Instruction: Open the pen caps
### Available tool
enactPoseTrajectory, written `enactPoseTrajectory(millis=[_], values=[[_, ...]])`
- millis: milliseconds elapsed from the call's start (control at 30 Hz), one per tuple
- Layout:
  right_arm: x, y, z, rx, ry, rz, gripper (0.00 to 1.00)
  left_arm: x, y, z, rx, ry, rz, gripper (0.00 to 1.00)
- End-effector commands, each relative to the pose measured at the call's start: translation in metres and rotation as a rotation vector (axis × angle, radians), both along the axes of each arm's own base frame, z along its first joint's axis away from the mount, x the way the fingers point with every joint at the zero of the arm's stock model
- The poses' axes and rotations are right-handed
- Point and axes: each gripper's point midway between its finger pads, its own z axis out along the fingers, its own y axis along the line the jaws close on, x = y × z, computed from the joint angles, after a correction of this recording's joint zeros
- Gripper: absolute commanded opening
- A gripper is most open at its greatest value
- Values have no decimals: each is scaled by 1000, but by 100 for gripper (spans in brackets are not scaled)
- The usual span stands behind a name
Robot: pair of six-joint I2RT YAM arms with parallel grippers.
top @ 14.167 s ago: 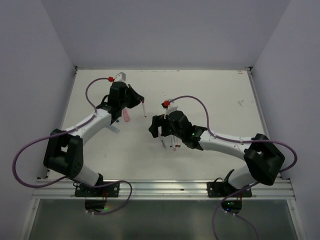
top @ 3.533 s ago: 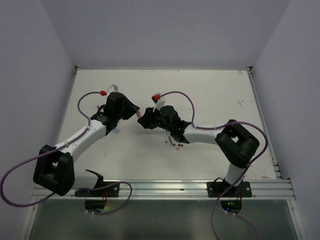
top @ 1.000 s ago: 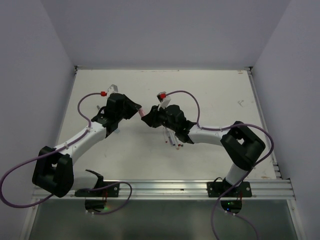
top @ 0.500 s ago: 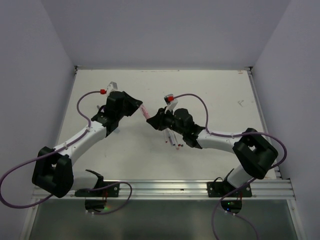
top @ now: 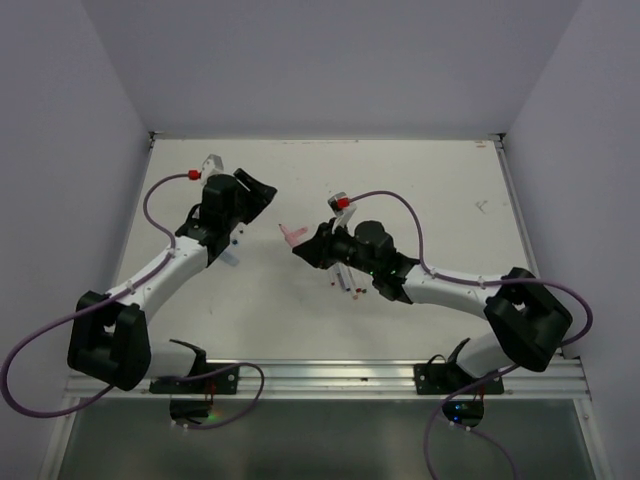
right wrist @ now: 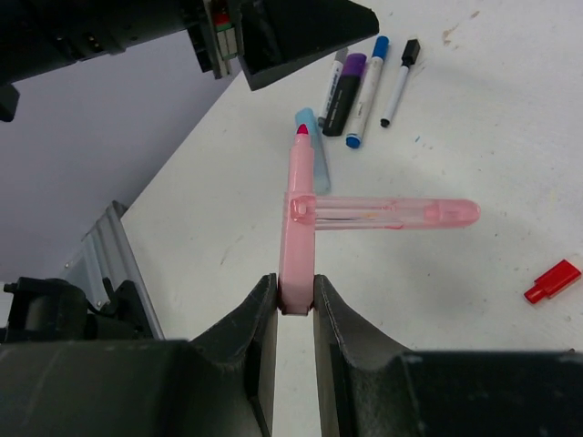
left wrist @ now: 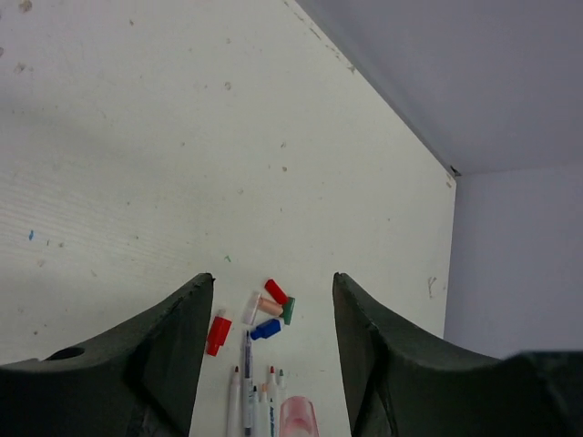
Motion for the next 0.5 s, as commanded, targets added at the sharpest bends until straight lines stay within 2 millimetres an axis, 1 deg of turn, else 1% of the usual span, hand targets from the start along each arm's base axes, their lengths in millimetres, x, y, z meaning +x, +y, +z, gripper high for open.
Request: enactPoseTrajectory(millis=[0,33,67,100,133,167,200,233,267,300,333,400,467], values=[[-6,0,22,23,-56,37,8,9,5,27,8,-97,-47,59],[-5,-2,23,21,-61,29,8,9,11,31,8,-111,-49,62],[-4,-2,25,23,-65,24,8,5,6,36,-4,-136,-96,67],[-3,-2,26,23,-66,23,8,1,7,49,12,-184,-127,70],[-1,-3,28,28,-70,18,8,-2,8,52,17,-205,-148,72],[0,-4,31,32,-74,16,8,-8,2,60,11,-237,-196,77],[1,-4,32,35,-76,15,8,-15,3,72,23,-283,-219,79],[2,-4,35,39,-80,12,8,-20,5,75,25,-302,-231,81],[4,-6,38,43,-87,4,8,-29,2,74,15,-325,-273,85],[4,-5,41,47,-90,4,8,-39,1,85,14,-374,-298,87],[6,-6,45,53,-99,1,8,-46,2,79,15,-382,-319,88],[7,-6,51,63,-107,1,8,-62,-6,89,9,-445,-391,91],[6,-4,55,74,-116,12,8,-74,-14,83,1,-449,-465,91]])
